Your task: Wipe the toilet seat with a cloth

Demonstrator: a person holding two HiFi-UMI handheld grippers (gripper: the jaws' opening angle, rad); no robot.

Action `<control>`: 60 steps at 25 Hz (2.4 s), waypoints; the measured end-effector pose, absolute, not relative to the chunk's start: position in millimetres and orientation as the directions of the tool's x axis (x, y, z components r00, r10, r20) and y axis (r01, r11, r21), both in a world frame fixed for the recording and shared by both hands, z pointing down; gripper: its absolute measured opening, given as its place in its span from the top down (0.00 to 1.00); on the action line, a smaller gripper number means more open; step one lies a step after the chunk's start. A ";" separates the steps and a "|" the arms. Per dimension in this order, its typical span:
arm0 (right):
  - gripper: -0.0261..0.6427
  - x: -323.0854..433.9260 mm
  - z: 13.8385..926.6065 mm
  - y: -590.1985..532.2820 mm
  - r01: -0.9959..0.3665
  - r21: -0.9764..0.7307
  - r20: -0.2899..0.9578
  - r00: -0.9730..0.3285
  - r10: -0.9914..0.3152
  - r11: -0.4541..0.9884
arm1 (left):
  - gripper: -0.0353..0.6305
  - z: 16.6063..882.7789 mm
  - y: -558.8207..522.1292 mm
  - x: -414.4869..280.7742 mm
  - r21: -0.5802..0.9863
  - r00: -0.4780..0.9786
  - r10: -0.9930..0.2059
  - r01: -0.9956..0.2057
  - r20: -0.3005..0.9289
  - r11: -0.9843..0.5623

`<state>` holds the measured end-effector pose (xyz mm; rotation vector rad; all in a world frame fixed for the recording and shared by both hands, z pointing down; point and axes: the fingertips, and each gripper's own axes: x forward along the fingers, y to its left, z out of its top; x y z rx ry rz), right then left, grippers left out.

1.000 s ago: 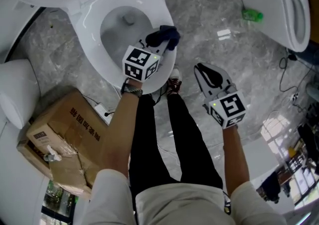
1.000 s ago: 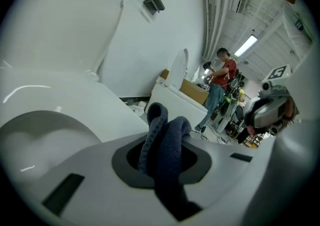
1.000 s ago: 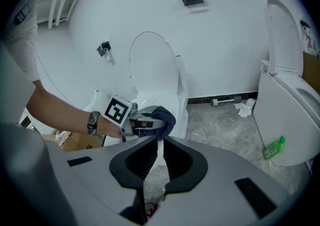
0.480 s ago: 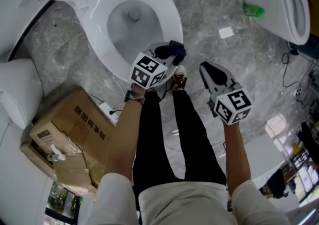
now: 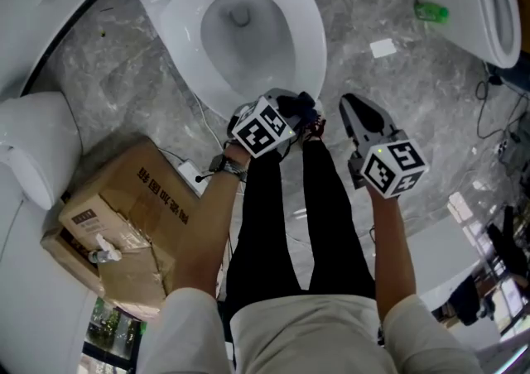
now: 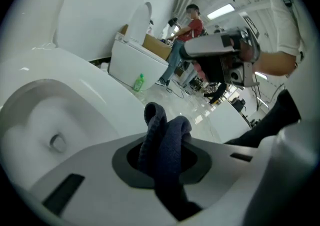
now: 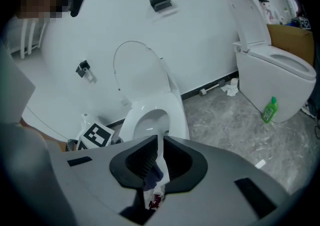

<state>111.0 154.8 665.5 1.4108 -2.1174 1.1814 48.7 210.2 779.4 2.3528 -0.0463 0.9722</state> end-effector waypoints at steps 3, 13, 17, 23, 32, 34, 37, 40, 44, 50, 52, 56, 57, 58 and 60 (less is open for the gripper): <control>0.88 103.9 660.5 152.2 -0.881 -0.440 0.661 -0.448 -0.602 0.172 | 0.87 781.9 222.7 30.7 0.477 0.682 0.246 -0.171 0.689 -0.862; 0.88 80.4 666.0 144.0 -0.894 -0.418 0.687 -0.427 -0.588 0.161 | 0.87 783.5 216.8 -37.8 0.328 0.575 0.242 -0.050 0.782 -0.943; 0.88 65.1 668.3 136.6 -0.889 -0.424 0.689 -0.439 -0.576 0.171 | 0.87 783.7 206.0 -62.5 0.228 0.546 0.195 0.007 0.815 -0.974; 0.88 46.4 670.8 123.0 -0.887 -0.400 0.692 -0.456 -0.560 0.229 | 0.87 785.5 170.0 -97.0 0.167 0.526 0.152 0.019 0.837 -0.986; 0.88 33.4 670.2 107.8 -0.879 -0.385 0.690 -0.477 -0.545 0.282 | 0.87 791.9 87.5 -138.0 0.041 0.463 0.035 -0.004 0.886 -0.999; 0.88 32.4 669.7 103.6 -0.878 -0.383 0.690 -0.479 -0.543 0.287 | 0.87 792.5 66.2 -145.5 0.002 0.451 -0.004 -0.014 0.892 -1.000; 0.88 31.2 669.6 97.0 -0.876 -0.378 0.691 -0.483 -0.538 0.300 | 0.87 793.0 37.0 -152.0 -0.024 0.441 -0.039 -0.039 0.897 -0.999; 0.88 30.0 671.0 91.7 -0.874 -0.377 0.691 -0.486 -0.535 0.307 | 0.87 792.7 11.2 -153.1 -0.062 0.433 -0.073 -0.038 0.899 -0.997; 0.88 29.4 672.4 89.1 -0.870 -0.383 0.694 -0.493 -0.525 0.311 | 0.88 791.8 -17.0 -149.0 -0.155 0.433 -0.135 0.012 0.891 -0.988; 0.88 32.2 675.2 83.5 -0.866 -0.384 0.696 -0.499 -0.517 0.320 | 0.87 786.3 -57.6 -142.1 -0.259 0.435 -0.202 0.077 0.877 -0.963; 0.88 36.2 676.9 83.3 -0.868 -0.385 0.698 -0.496 -0.516 0.313 | 0.87 784.5 -71.5 -136.0 -0.272 0.434 -0.214 0.076 0.875 -0.959; 0.88 43.7 680.6 84.6 -0.874 -0.389 0.704 -0.486 -0.518 0.291 | 0.87 781.6 -91.9 -117.4 -0.283 0.440 -0.222 0.076 0.870 -0.956; 0.88 45.0 681.3 84.6 -0.875 -0.390 0.704 -0.483 -0.520 0.286 | 0.87 781.0 -95.0 -113.0 -0.286 0.443 -0.224 0.077 0.868 -0.955; 0.88 46.2 681.8 84.6 -0.877 -0.390 0.704 -0.481 -0.523 0.281 | 0.87 780.3 -97.5 -109.2 -0.289 0.447 -0.226 0.077 0.865 -0.954; 0.88 48.5 681.9 84.6 -0.880 -0.390 0.702 -0.475 -0.530 0.271 | 0.87 779.1 -100.7 -103.5 -0.291 0.453 -0.227 0.076 0.862 -0.954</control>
